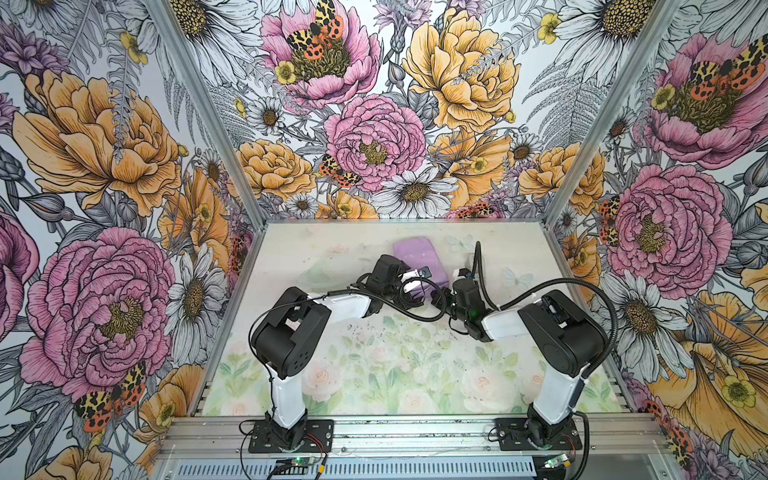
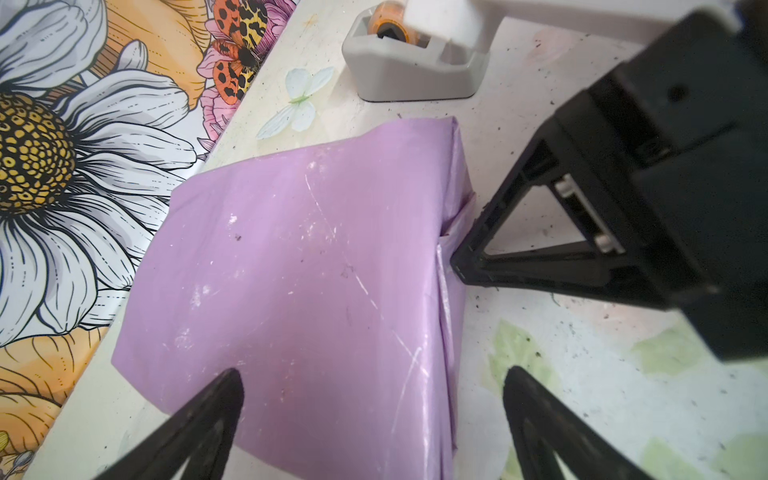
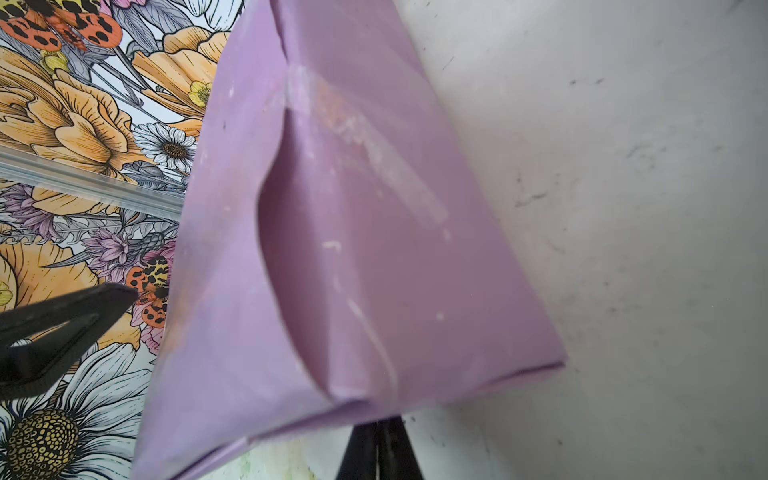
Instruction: Wrap the gift box in paper
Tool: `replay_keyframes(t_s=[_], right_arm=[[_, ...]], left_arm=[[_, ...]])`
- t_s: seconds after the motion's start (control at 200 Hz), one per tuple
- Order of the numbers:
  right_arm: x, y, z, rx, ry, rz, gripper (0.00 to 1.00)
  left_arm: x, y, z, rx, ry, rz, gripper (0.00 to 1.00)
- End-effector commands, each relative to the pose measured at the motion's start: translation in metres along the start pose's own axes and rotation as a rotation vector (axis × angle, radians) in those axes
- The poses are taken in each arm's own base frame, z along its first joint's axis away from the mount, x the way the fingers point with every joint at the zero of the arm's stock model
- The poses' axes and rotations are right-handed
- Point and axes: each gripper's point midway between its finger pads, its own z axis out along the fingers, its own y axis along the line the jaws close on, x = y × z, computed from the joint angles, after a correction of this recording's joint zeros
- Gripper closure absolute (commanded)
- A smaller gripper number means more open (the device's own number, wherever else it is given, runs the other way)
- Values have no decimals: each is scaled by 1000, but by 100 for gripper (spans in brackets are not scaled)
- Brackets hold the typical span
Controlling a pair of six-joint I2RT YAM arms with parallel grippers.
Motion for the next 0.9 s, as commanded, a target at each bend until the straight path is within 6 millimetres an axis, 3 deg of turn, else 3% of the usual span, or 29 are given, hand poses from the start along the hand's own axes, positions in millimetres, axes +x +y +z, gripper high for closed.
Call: replay_keyframes(t_s=[0.0, 0.47, 0.635, 0.896], right_arm=[[-10, 5, 2, -16, -32, 2, 93], [-13, 7, 1, -18, -37, 0, 94], [-16, 9, -1, -24, -46, -3, 93], [-25, 14, -29, -51, -78, -35, 86]], left_arm=[[2, 3, 12, -4, -4, 27, 1], [45, -3, 33, -69, 157, -62, 4], [46, -6, 35, -85, 178, -56, 11], [51, -8, 34, -105, 222, -83, 14]])
